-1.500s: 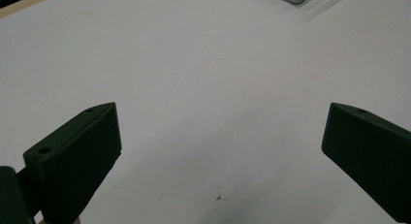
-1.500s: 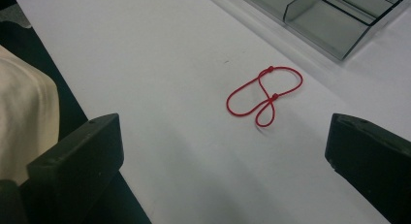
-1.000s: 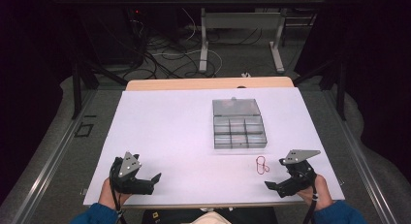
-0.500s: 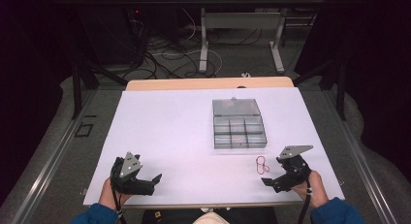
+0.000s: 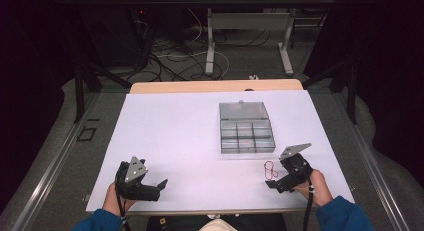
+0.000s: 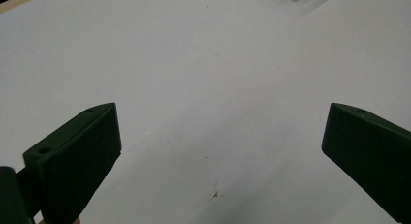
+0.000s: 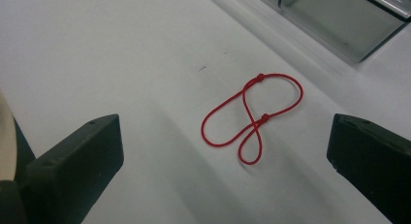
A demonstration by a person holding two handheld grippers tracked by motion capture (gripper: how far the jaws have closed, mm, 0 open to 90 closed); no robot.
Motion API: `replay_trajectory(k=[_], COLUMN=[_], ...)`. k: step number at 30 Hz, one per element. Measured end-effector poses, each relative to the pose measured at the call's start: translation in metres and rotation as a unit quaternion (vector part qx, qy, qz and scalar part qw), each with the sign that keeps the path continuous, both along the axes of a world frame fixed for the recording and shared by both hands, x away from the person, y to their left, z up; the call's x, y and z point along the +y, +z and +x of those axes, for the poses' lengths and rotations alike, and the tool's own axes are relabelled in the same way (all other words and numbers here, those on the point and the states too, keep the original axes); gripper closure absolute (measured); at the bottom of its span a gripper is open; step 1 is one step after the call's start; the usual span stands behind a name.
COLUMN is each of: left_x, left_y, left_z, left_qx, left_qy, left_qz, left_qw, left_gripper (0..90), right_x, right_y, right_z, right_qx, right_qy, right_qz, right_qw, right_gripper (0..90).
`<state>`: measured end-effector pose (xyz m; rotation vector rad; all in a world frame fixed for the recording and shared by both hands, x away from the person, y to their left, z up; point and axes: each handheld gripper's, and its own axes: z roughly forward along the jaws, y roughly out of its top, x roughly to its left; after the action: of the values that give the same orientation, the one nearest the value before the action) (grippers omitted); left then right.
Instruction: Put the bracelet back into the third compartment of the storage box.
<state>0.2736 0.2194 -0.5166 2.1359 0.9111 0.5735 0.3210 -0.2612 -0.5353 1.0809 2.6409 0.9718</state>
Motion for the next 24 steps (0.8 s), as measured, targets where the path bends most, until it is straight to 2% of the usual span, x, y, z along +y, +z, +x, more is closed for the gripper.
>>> replay_trajectory(k=[1,2,3,7,9,10,11,12,14,15,19,20,24], left_x=[0.0,-0.001,-0.001,-0.001,-0.001,-0.002,-0.002,-0.002,-0.002,-0.002,-0.003,-0.003,-0.003], left_y=[0.0,0.0,0.0,0.0,0.0,0.0,0.0,0.0,0.0,0.0,0.0,0.0,0.0], left_z=[0.0,0.0,0.001,0.001,0.002,0.001,0.001,0.001,0.002,0.002,0.002,0.002,0.002], left_qx=[0.0,0.001,0.001,0.002,0.001,0.005,0.003,0.002,0.0,0.003,0.001,0.002,0.004], left_qy=[0.0,-0.001,-0.001,-0.003,-0.006,-0.006,-0.005,-0.005,-0.006,-0.007,-0.006,-0.006,-0.008], left_qz=[0.001,0.003,0.005,0.003,0.005,0.006,0.006,0.007,0.003,0.007,0.004,0.007,0.006], left_qw=[1.0,1.0,1.0,1.0,1.0,1.0,1.0,1.0,1.0,0.9999,1.0,1.0,0.9999], left_gripper=[0.6,0.6,0.6,0.6,0.6,0.6,0.6,0.6,0.6,0.6,0.6,0.6,0.7], right_x=[0.0,0.001,0.002,0.006,0.008,0.009,0.011,0.011,0.012,0.012,0.014,0.015,0.014], right_y=[0.001,0.0,0.0,-0.002,-0.004,-0.004,-0.005,-0.005,-0.005,-0.007,-0.008,-0.008,-0.006], right_z=[0.001,0.002,0.004,0.007,0.009,0.01,0.011,0.012,0.012,0.014,0.012,0.012,0.011], right_qx=[0.01,0.0,0.002,0.011,0.012,0.015,0.016,0.009,0.012,0.007,0.016,0.014,0.013], right_qy=[0.002,-0.002,0.003,-0.012,-0.009,-0.008,-0.009,-0.012,-0.016,-0.016,-0.031,-0.045,-0.051], right_qz=[-0.008,-0.006,-0.01,-0.016,-0.021,-0.024,-0.025,-0.031,-0.033,-0.042,-0.055,-0.06,-0.062], right_qw=[0.9999,1.0,0.9999,0.9997,0.9997,0.9996,0.9995,0.9994,0.9993,0.999,0.9979,0.997,0.9967], right_gripper=[0.0,0.0,0.0,0.1,2.6,5.4,13.6,17.6,19.3,24.8,30.8,35.4,45.3])
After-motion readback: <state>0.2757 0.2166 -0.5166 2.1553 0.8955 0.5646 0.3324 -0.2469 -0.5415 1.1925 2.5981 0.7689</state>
